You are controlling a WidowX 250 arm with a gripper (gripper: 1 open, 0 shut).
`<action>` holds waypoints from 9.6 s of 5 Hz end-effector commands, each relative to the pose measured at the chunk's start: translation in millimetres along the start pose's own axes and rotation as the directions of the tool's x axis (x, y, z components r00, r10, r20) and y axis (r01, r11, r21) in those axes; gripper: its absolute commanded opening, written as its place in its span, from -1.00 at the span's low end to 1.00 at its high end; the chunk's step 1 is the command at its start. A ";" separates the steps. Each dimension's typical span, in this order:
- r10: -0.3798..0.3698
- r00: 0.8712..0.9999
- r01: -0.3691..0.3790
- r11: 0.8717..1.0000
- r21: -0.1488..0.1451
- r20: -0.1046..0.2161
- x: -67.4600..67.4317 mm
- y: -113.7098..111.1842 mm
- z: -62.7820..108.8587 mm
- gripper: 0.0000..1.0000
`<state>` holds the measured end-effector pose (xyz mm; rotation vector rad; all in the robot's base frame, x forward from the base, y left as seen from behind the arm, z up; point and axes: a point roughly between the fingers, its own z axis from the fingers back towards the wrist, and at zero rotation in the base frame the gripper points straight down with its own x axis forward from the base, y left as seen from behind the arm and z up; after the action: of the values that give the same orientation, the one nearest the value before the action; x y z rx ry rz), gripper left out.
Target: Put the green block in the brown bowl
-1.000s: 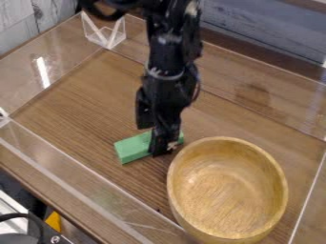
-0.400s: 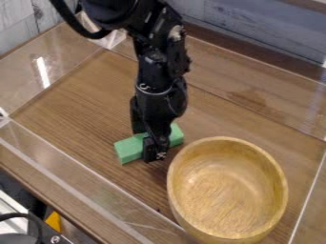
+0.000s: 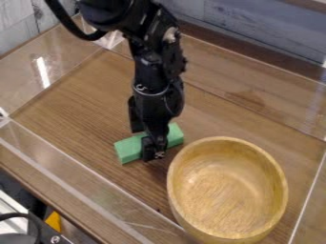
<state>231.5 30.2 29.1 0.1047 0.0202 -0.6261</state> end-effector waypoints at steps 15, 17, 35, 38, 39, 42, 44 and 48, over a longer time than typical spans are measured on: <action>0.127 0.979 -0.122 0.991 -0.047 0.157 21.2 -29.7 89.6 -1.00; -0.073 0.986 0.087 0.992 -0.092 0.151 50.9 -116.3 85.4 -1.00; -0.170 0.967 0.202 0.966 -0.161 0.191 55.5 -118.9 78.7 -1.00; -0.166 0.966 0.199 0.967 -0.158 0.196 56.5 -118.5 72.2 -1.00; -0.166 0.966 0.198 0.967 -0.157 0.197 56.6 -118.3 70.2 -1.00; -0.161 0.966 0.194 0.969 -0.155 0.202 56.3 -117.3 65.4 -1.00; -0.157 0.966 0.190 0.970 -0.154 0.204 56.3 -116.5 61.7 -1.00; -0.141 0.968 0.174 0.973 -0.153 0.206 56.3 -115.8 56.9 -1.00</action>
<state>203.8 -102.2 67.7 -0.1254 -0.0826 -0.7990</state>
